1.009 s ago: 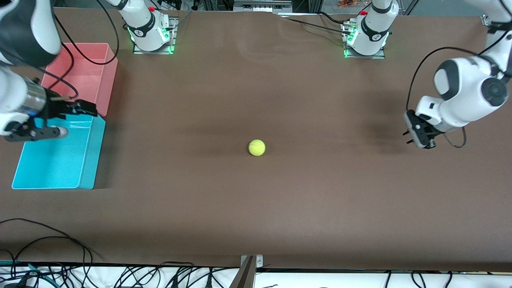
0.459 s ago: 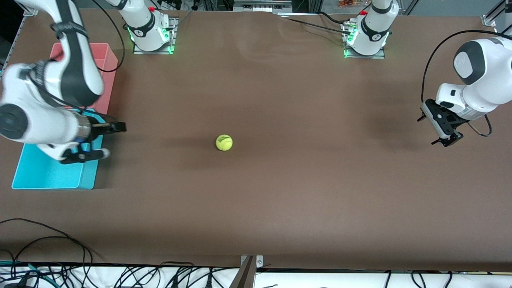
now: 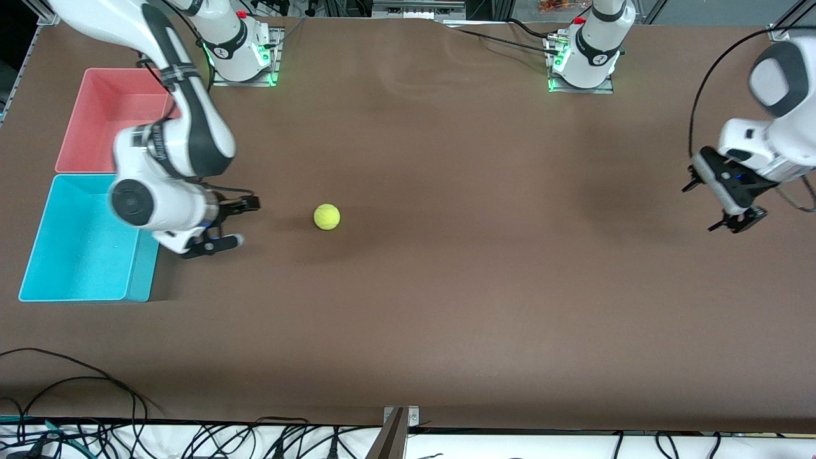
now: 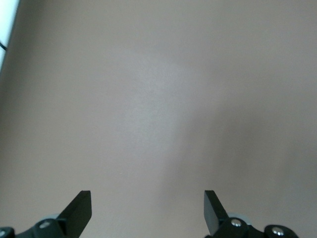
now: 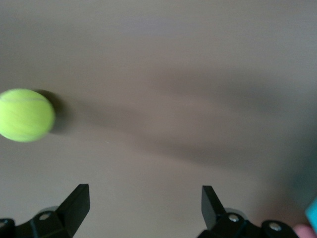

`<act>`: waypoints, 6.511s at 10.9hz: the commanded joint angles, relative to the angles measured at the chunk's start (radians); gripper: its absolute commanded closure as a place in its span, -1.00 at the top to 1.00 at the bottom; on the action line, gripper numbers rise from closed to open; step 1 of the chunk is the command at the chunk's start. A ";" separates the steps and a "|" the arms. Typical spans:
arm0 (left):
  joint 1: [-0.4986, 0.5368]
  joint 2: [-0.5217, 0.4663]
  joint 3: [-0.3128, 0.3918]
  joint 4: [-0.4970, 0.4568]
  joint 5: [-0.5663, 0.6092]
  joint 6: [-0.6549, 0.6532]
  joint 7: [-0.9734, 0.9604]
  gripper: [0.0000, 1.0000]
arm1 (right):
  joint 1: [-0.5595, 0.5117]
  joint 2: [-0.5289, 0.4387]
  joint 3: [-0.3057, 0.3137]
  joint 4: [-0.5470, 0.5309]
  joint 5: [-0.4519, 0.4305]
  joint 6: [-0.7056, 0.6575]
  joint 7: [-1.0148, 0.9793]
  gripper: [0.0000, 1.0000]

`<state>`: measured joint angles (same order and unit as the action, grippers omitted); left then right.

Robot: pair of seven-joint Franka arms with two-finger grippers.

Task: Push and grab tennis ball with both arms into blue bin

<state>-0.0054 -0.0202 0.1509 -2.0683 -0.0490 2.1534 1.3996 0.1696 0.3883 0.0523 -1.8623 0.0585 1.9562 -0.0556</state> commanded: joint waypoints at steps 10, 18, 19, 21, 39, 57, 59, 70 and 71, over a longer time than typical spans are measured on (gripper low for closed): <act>-0.002 -0.103 -0.066 0.355 0.066 -0.562 -1.030 1.00 | 0.083 0.069 0.095 -0.192 0.012 0.342 0.109 1.00; 0.005 -0.103 -0.123 0.436 0.054 -0.742 -1.449 1.00 | 0.117 0.118 0.115 -0.112 0.006 0.349 0.195 1.00; 0.005 -0.101 -0.119 0.439 0.051 -0.742 -1.441 1.00 | 0.117 0.136 0.115 -0.094 0.004 0.349 0.195 1.00; 0.004 -0.101 -0.123 0.441 0.028 -0.744 -1.441 1.00 | 0.117 0.161 0.113 -0.055 -0.008 0.349 0.195 1.00; -0.002 -0.084 -0.125 0.474 0.038 -0.741 -1.436 1.00 | 0.119 0.081 -0.087 0.236 -0.114 -0.170 0.016 -0.59; -0.002 -0.084 -0.123 0.474 0.035 -0.741 -1.436 1.00 | 0.054 -0.140 -0.635 -0.367 -0.120 0.380 -0.579 -0.61; -0.002 -0.084 -0.123 0.474 0.035 -0.741 -1.436 1.00 | 0.050 -0.089 -0.635 -0.363 -0.036 0.415 -0.647 -0.61; -0.002 -0.084 -0.123 0.474 0.034 -0.741 -1.436 1.00 | 0.045 -0.035 -0.634 -0.327 0.049 0.412 -0.710 0.64; -0.002 -0.084 -0.123 0.474 0.034 -0.741 -1.436 1.00 | 0.047 -0.037 -0.634 -0.318 0.049 0.408 -0.710 0.80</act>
<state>-0.0049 -0.1175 0.0259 -1.6252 -0.0102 1.4302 -0.0327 0.2244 0.3492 -0.5842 -2.2049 0.0820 2.3732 -0.7333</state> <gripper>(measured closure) 0.000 0.185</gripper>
